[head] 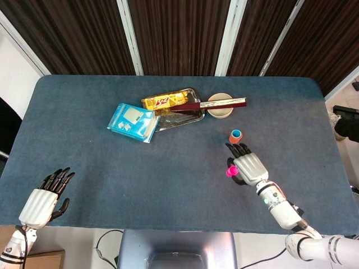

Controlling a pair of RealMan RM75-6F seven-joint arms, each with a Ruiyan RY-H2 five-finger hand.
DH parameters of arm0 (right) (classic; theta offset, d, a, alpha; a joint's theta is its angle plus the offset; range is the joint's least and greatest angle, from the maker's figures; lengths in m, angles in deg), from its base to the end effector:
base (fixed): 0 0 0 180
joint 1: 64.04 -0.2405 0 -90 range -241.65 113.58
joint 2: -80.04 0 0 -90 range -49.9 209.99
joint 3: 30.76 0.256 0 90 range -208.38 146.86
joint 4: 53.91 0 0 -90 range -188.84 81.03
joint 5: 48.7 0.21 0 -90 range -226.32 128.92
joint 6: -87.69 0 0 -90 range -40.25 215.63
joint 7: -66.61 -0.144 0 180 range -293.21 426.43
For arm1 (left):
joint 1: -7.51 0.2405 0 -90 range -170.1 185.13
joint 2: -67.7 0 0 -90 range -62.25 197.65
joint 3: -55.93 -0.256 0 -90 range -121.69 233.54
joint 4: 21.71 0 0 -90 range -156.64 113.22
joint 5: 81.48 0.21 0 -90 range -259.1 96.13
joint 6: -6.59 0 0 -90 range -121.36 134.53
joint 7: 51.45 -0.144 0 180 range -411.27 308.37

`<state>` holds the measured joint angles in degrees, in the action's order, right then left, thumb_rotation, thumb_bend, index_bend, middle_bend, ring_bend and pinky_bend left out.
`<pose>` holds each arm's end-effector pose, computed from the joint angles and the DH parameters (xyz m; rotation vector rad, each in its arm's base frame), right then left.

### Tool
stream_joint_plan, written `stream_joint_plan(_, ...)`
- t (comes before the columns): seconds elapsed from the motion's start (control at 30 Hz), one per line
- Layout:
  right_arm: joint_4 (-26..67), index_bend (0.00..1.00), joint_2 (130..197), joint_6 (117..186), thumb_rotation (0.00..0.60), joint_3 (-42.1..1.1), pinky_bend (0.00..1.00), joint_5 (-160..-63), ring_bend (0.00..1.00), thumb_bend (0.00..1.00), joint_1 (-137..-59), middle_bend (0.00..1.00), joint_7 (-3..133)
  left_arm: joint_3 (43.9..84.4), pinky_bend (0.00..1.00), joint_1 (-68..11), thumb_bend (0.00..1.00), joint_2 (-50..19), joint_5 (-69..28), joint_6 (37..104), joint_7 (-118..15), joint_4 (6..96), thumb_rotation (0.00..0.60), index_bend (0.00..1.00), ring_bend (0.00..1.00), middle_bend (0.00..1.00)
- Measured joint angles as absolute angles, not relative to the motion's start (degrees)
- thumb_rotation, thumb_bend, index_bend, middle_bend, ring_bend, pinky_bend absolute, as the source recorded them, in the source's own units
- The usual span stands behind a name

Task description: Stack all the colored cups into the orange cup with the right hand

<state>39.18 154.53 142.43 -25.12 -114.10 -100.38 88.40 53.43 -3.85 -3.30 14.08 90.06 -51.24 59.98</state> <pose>-0.2052 -0.3190 0.0447 1.8796 -0.8889 0.7256 -0.3029 0.1959 0.1107 -1.6819 -0.7896 -0.9401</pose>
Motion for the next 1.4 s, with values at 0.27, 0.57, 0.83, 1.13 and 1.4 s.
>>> stream_joint_plan(0.27, 28.8, 0.63, 158.72, 143.19, 0.6, -16.5, 0.0, -102.36, 0.0, 0.46, -106.27, 0.06, 92.88, 53.48, 0.17, -4.04, 0.48, -3.64, 13.87, 89.51, -51.81, 59.89, 0.6, 0.0, 0.04, 0.01)
stream_joint_plan(0.57, 17.71, 0.63, 165.06, 141.94, 0.6, -14.67, 0.0, -92.05, 0.0, 0.46, -111.16, 0.06, 100.37, 53.85, 0.17, -4.21, 0.48, -3.46, 13.08, 89.09, -51.25, 59.59, 0.6, 0.0, 0.04, 0.01)
stream_joint_plan(0.83, 12.77, 0.63, 167.98, 139.06, 0.6, -15.26, 0.0, -89.65, 0.0, 0.46, -112.56, 0.06, 100.85, 53.91, 0.17, -4.46, 0.48, -3.76, 12.67, 88.38, -51.57, 59.51, 0.6, 0.0, 0.04, 0.01)
stream_joint_plan(1.13, 10.65, 0.63, 169.41, 138.12, 0.6, -15.88, 0.0, -90.01, 0.0, 0.46, -112.83, 0.06, 99.72, 53.96, 0.17, -4.51, 0.48, -3.75, 12.54, 88.33, -51.5, 59.41, 0.6, 0.0, 0.04, 0.01)
stream_joint_plan(1.4, 10.04, 0.49, 169.82, 137.4, 0.6, -16.07, 0.0, -90.96, 0.0, 0.46, -112.88, 0.06, 98.27, 53.95, 0.17, -4.49, 0.48, -3.76, 12.53, 88.4, -51.48, 59.37, 0.6, 0.0, 0.04, 0.01)
